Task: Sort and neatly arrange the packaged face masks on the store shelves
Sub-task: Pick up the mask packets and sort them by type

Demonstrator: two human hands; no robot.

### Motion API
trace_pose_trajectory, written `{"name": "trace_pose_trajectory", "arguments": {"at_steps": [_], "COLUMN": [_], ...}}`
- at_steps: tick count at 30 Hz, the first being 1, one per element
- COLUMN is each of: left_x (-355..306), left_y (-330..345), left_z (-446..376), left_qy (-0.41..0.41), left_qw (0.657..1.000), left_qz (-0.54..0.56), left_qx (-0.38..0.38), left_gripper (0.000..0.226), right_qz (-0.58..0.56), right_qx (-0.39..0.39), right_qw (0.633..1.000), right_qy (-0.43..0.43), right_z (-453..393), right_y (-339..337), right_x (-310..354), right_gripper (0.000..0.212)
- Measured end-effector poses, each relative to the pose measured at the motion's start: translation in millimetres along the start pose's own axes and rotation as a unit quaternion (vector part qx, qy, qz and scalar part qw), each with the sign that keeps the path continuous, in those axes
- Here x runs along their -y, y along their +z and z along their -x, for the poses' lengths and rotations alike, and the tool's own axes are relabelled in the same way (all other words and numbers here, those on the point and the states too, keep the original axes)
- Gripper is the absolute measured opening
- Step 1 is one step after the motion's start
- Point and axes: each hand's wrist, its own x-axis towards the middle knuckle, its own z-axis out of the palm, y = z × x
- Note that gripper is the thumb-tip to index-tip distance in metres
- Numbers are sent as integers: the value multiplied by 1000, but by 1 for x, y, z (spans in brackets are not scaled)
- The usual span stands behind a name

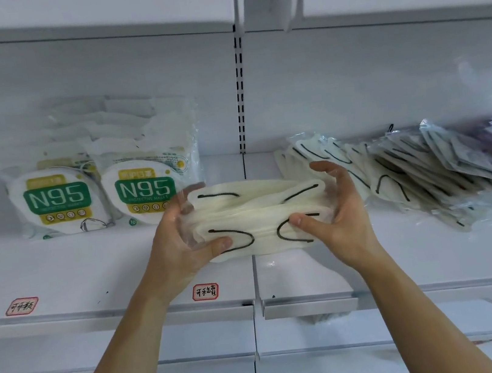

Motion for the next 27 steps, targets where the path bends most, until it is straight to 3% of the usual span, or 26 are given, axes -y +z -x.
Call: {"name": "trace_pose_trajectory", "arguments": {"at_steps": [3, 7, 11, 16, 20, 23, 27], "left_x": [2, 6, 11, 10, 14, 16, 17], "left_y": [-5, -9, -12, -15, -16, -16, -16], "left_z": [3, 5, 1, 1, 1, 1, 2], "left_qy": [10, 26, 21, 20, 21, 21, 25], "left_qw": [998, 996, 996, 999, 1000, 1000, 998], "left_qz": [-56, -90, -83, -36, -6, -9, -36], "left_qx": [10, 2, 31, 24, 15, 19, 33], "left_gripper": [79, 110, 97, 91, 86, 78, 77], "right_qz": [32, 16, -3, -17, 116, 256, 280], "right_qx": [14, 48, 72, 87, 28, 74, 100], "right_qw": [999, 995, 994, 991, 993, 957, 948], "right_qy": [25, 86, 80, 96, -7, -113, -114], "right_z": [3, 12, 11, 13, 10, 7, 8], "right_y": [-4, 0, 5, 10, 6, 3, -3], "right_x": [-7, -12, -7, -3, 3, 10, 9], "right_gripper": [73, 82, 66, 63, 102, 84, 77]}}
